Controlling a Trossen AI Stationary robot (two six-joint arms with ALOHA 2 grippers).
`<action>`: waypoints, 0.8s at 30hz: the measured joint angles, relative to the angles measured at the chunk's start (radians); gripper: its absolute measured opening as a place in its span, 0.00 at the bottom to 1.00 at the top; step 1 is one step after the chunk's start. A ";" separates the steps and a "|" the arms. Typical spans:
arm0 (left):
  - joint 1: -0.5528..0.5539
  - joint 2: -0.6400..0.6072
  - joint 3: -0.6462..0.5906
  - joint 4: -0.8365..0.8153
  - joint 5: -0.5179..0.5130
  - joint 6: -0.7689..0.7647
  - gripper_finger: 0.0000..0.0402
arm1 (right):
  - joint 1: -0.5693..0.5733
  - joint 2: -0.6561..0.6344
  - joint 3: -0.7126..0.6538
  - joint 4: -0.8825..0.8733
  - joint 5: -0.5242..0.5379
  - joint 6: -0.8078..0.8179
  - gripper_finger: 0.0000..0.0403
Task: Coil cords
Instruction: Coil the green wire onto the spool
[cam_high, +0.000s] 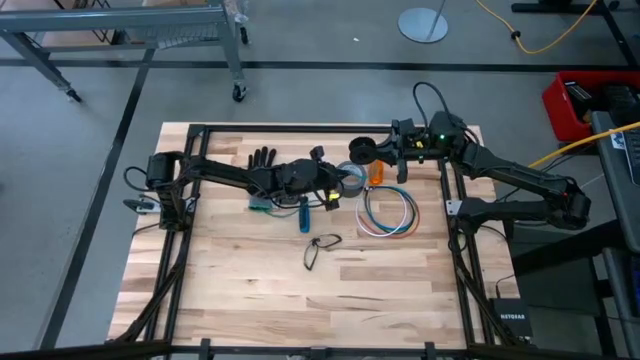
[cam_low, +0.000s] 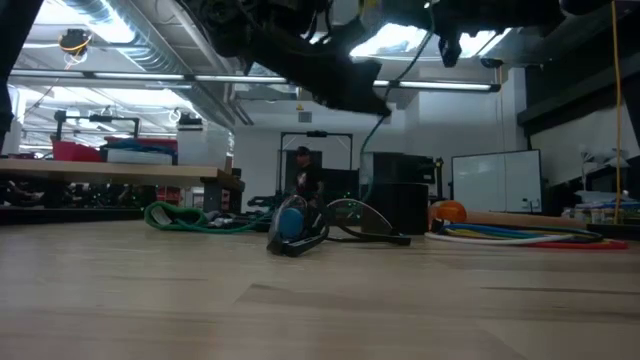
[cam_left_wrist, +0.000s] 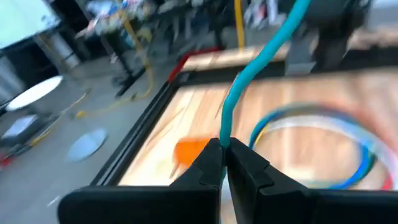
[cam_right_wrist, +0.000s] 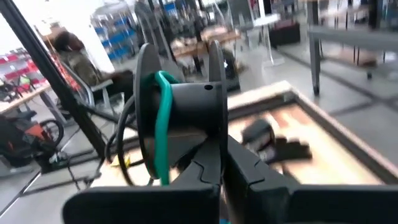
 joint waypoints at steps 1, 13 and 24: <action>0.003 -0.006 0.000 -0.036 -0.021 0.001 0.01 | 0.000 0.000 0.000 -0.027 0.000 -0.006 0.00; 0.049 -0.082 0.000 -0.331 -0.074 0.005 0.00 | 0.000 0.000 0.000 -0.283 0.033 -0.080 0.00; 0.090 -0.108 0.000 -0.334 -0.073 -0.009 0.00 | 0.001 0.005 0.000 -0.467 0.195 -0.159 0.00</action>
